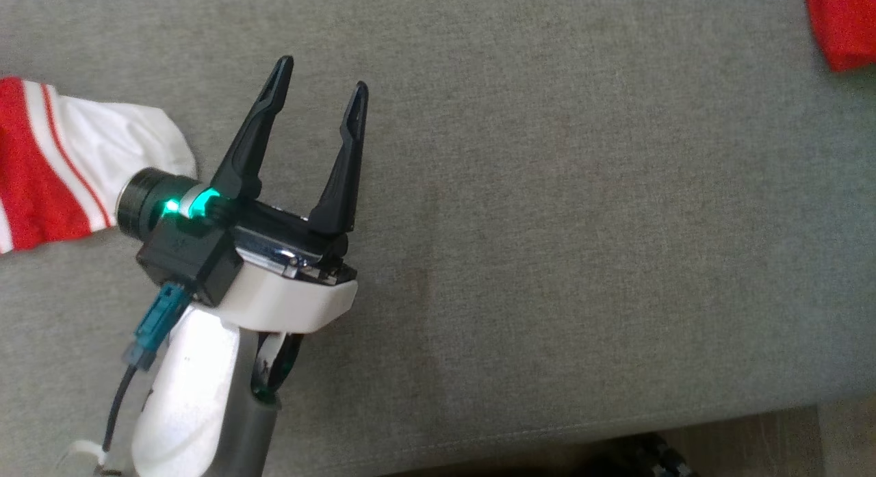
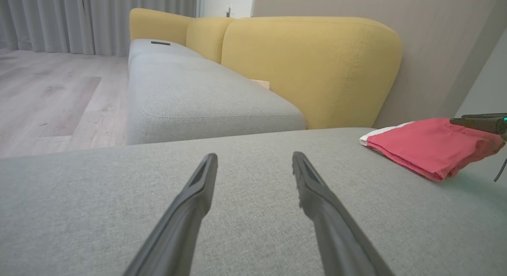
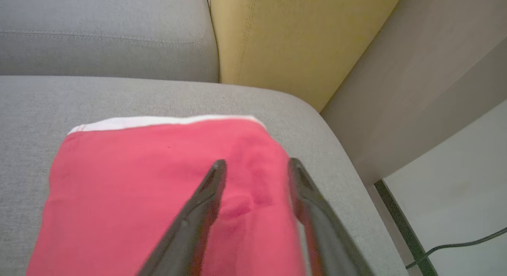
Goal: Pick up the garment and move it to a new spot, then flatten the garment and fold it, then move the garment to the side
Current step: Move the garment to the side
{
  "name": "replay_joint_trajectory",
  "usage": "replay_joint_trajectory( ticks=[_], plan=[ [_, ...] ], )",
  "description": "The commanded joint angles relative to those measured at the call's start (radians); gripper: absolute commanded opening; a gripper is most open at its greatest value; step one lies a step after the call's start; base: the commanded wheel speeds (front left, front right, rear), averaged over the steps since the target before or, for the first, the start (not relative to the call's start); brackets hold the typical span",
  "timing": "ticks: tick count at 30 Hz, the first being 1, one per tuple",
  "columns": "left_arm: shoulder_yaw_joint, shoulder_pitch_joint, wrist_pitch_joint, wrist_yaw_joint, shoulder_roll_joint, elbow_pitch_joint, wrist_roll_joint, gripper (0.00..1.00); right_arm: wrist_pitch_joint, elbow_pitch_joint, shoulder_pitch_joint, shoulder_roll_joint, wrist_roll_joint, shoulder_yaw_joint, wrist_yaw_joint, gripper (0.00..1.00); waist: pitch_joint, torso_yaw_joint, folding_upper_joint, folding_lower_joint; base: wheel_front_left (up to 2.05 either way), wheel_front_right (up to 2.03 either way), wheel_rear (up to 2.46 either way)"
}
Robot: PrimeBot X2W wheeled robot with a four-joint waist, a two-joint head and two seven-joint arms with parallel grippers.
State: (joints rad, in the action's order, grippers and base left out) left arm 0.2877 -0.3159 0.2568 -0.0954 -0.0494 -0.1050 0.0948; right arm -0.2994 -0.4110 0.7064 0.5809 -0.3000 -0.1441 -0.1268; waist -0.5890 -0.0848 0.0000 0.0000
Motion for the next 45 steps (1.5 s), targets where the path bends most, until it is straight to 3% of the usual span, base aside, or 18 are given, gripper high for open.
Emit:
replay_joint_trajectory(
  ticks=[1,5,12,17,23,27,32,45],
  plan=[
    [-0.021,0.000,0.005,0.007,-0.001,-0.029,0.005,1.00,0.013,0.033,-0.011,0.023,0.015,-0.008,-0.004,1.00,0.026,0.017,0.0000,0.0000,0.00,0.00,0.00],
    [-0.023,0.032,0.005,0.029,-0.001,-0.016,0.021,1.00,0.066,0.059,-0.030,-0.025,0.059,0.017,-0.004,1.00,0.102,0.037,0.0000,0.0000,0.00,0.00,0.00],
    [-0.041,0.132,0.005,0.076,-0.001,0.026,0.061,1.00,0.172,0.050,-0.110,-0.214,0.037,0.152,-0.004,1.00,0.287,0.075,0.0000,0.0000,0.00,0.00,0.00],
    [-0.068,0.217,0.005,0.136,-0.001,0.104,0.099,1.00,0.327,-0.002,-0.199,-0.329,-0.035,0.283,-0.004,1.00,0.415,0.107,0.0000,0.0000,0.00,0.00,0.00],
    [-0.103,0.297,0.005,0.172,-0.001,0.137,0.118,1.00,0.521,-0.067,-0.312,-0.398,-0.086,0.410,-0.004,1.00,0.534,0.132,0.0000,0.0000,0.00,0.00,0.00],
    [-0.124,0.354,0.005,0.170,-0.001,0.124,0.104,1.00,0.558,-0.073,-0.392,-0.445,-0.055,0.390,-0.004,1.00,0.592,0.139,0.0000,0.0000,0.00,0.00,0.00],
    [-0.140,0.409,0.005,0.152,-0.001,0.072,0.072,1.00,0.561,0.075,-0.531,-0.503,0.011,0.315,-0.004,1.00,0.621,0.145,0.0000,0.0000,0.00,0.00,0.00],
    [-0.139,0.507,0.005,0.144,-0.001,0.025,0.061,1.00,0.561,0.162,-0.740,-0.530,0.052,0.263,-0.004,1.00,0.669,0.129,0.0000,0.0000,0.00,0.00,0.00]
  ],
)
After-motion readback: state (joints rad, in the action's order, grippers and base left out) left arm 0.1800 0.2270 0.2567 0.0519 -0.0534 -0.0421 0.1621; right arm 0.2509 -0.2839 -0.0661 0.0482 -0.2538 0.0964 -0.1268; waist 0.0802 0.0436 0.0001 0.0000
